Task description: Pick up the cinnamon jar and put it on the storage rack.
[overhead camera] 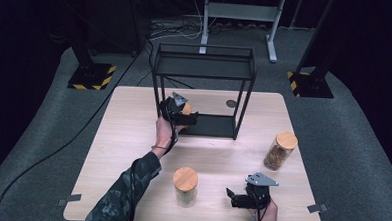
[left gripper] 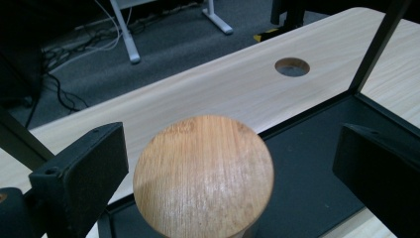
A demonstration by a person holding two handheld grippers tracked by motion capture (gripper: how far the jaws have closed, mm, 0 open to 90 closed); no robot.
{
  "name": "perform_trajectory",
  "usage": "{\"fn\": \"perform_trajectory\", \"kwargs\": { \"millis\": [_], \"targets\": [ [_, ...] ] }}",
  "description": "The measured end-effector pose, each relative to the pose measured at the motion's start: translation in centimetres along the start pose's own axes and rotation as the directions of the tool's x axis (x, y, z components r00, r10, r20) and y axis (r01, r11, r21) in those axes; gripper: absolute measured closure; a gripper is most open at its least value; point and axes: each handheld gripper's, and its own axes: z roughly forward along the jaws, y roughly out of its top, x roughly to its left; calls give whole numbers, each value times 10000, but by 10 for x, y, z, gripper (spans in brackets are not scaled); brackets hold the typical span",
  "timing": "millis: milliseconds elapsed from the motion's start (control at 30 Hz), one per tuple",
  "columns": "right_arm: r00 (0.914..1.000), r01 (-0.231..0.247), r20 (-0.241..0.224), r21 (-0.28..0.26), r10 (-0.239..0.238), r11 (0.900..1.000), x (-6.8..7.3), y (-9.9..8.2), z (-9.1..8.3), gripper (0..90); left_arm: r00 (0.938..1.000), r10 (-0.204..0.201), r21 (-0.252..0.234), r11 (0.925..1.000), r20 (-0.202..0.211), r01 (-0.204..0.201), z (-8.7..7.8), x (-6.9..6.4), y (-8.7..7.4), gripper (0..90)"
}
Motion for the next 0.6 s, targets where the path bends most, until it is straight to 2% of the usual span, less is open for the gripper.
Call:
{"fn": "perform_trajectory", "kwargs": {
  "millis": [167,267,433,600],
  "targets": [
    [10000,-16,3,16,16,10000,0,0,0,6,9995,215,-136,9997,245,-212,-10,-5,1,0],
    [10000,-3,-1,4,3,10000,0,0,0,6,9982,378,-105,9992,458,-374,-16,-7,-1,0],
    [10000,-3,15,17,3,10000,0,0,0,5,9970,500,-354,9982,584,-480,-30,-7,-7,1],
    [10000,37,45,37,-37,10000,1,0,0,5,9962,563,-137,9984,667,-555,-43,-4,-17,1]
  ]
}}
